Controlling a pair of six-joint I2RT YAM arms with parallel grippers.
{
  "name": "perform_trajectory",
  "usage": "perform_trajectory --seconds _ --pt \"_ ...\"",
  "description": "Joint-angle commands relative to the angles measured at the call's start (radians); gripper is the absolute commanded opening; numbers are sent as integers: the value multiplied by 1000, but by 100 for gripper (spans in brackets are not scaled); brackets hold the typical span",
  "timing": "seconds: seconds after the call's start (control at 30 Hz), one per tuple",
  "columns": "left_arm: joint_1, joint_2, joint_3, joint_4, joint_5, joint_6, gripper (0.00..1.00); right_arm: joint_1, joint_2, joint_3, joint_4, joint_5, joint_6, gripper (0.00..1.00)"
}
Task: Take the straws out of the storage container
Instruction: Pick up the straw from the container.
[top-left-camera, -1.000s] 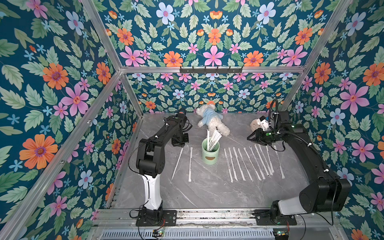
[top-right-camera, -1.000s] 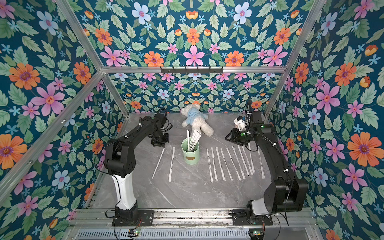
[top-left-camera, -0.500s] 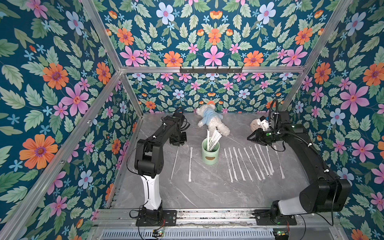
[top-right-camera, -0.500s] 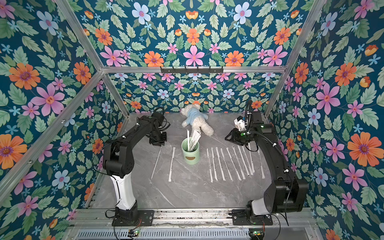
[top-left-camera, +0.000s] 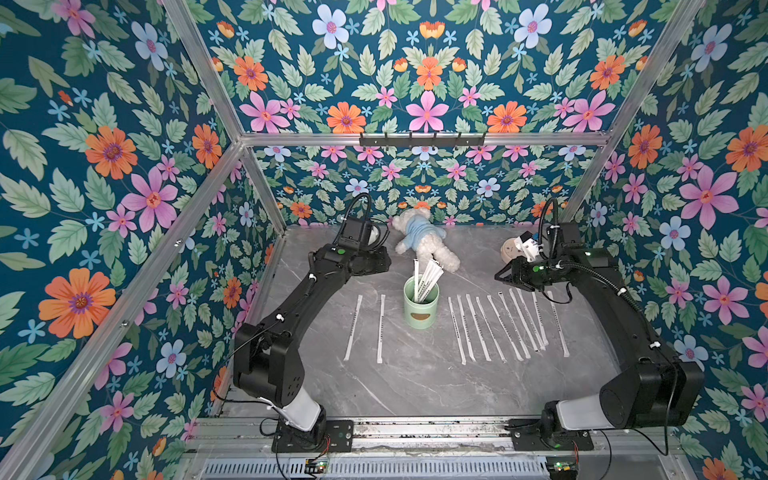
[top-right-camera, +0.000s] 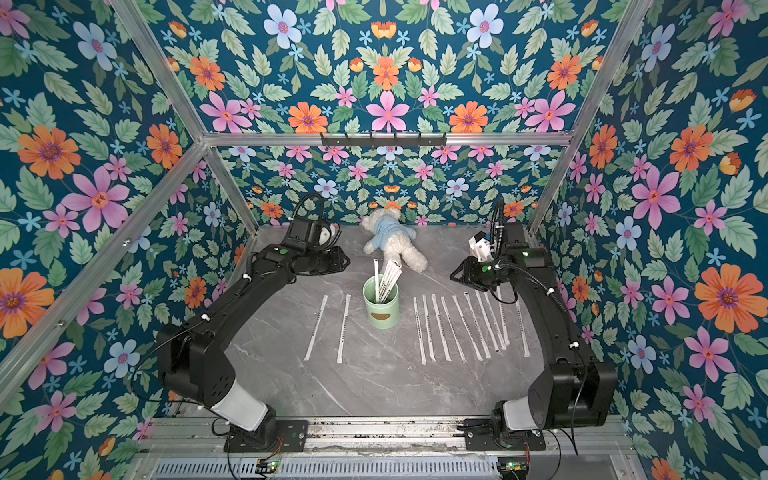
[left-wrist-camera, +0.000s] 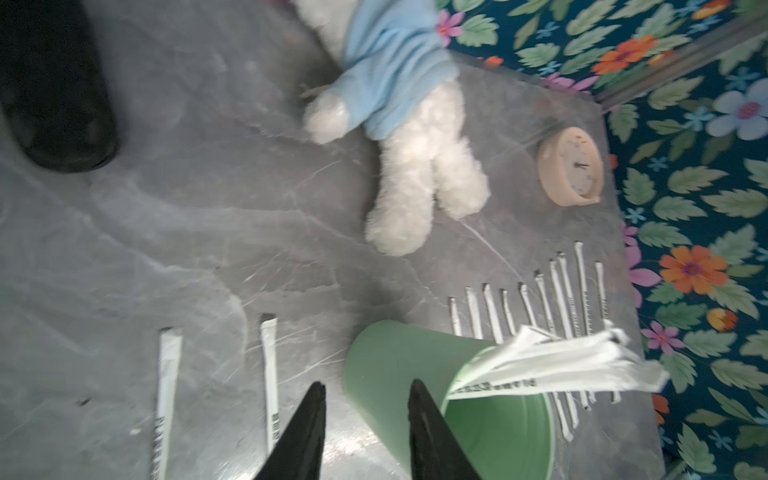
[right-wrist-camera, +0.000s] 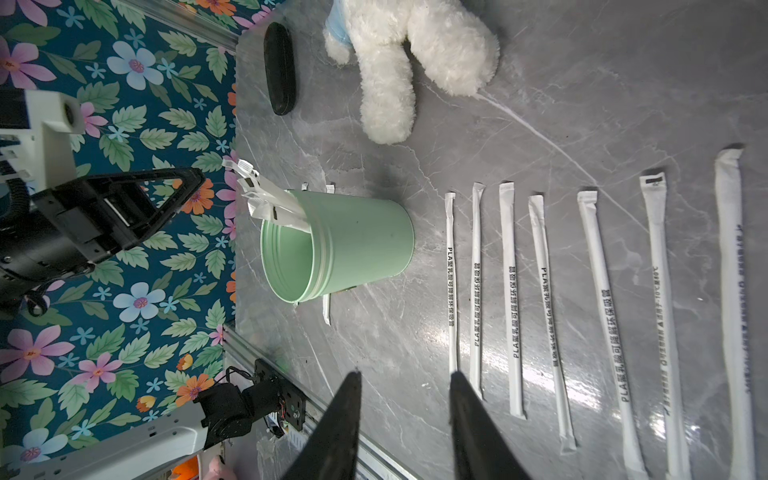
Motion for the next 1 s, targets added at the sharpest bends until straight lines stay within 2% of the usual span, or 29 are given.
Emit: perform_trajectory --seconds 0.0,0.2,0.97 --pt "-63 6 -1 100 5 18 37 0 -7 3 -10 -10 -8 37" --pt "-113 42 2 148 -15 4 37 1 -5 8 -17 -10 -11 37" --pt "-138 131 45 153 -12 -6 35 1 15 -8 -7 -8 -16 37"
